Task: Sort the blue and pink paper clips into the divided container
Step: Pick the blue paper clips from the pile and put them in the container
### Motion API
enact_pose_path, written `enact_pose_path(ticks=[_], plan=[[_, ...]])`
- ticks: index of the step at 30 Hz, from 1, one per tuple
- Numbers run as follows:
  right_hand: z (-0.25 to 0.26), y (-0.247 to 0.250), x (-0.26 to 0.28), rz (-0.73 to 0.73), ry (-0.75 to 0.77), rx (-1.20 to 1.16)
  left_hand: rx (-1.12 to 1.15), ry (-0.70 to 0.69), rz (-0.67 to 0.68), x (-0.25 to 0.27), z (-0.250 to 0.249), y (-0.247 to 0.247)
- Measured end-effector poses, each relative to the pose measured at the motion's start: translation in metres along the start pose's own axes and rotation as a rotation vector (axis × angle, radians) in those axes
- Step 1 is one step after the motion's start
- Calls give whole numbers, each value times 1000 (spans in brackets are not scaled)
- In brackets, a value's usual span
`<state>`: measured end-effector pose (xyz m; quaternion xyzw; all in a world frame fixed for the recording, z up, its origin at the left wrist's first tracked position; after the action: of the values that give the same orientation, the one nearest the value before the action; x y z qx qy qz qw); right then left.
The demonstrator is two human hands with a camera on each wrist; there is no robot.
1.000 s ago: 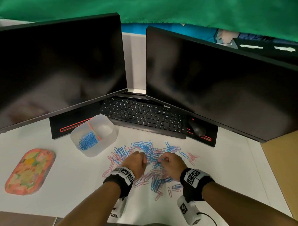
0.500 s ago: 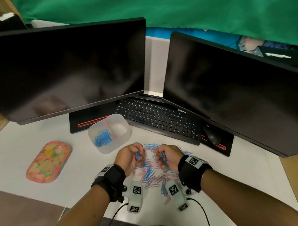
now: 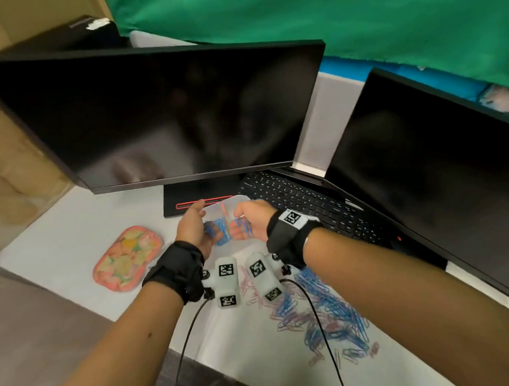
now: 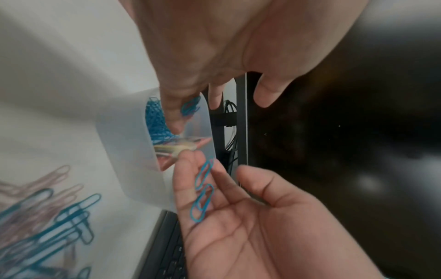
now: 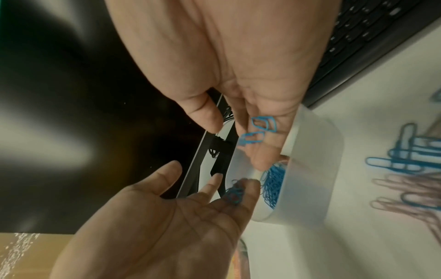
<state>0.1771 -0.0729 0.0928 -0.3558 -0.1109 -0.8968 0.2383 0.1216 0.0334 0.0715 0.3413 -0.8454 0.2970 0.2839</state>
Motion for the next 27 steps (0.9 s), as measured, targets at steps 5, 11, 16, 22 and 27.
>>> enact_pose_path(ticks=[5, 11, 16, 22, 27], plan=[[13, -13, -9, -35, 18, 21, -99, -65, -40, -4, -8, 3], [12, -6, -11, -63, 28, -25, -295, -176, 53, -5, -5, 4], [-10, 28, -4, -84, 108, 191, -749, -342, 283, 2, 18, 0], [-81, 80, 23, -187, 168, 752, -1314, -486, 487, 5, 67, -1], [-133, 97, 38, -145, 173, 1028, -1635, -537, 584, 3, 107, 0]])
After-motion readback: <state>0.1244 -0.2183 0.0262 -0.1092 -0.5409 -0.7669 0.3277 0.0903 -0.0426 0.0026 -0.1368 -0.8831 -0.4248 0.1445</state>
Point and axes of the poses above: each hand's wrist, its own x-axis away from the middle knuckle, its own y-axis out of the back of the hand, z = x × y, the point moved 1 cm from there along -x, towards the middle knuckle, and after that the axes turned 5 degrees about x, right-handed, at the moved point
